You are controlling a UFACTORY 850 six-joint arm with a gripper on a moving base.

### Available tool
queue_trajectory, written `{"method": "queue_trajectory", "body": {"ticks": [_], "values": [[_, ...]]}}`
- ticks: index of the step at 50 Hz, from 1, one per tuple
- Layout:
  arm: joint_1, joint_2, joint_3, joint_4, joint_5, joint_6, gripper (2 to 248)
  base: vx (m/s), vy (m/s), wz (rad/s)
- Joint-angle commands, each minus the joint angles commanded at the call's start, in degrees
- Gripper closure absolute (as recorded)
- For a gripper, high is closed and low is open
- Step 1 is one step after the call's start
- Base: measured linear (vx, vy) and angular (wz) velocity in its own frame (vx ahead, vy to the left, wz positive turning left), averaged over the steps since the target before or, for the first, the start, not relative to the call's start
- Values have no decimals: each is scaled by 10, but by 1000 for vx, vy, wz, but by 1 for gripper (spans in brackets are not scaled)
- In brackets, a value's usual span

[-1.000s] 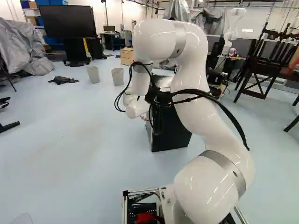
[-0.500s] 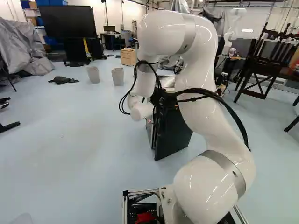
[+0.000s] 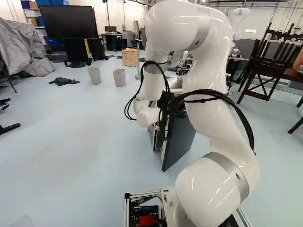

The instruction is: Grab a drink from the fridge

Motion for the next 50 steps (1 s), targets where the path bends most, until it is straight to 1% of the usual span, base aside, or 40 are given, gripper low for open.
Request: {"method": "queue_trajectory", "body": {"ticks": [50], "values": [[-33, 76, 134, 0, 15, 0, 3, 0, 0, 0]]}}
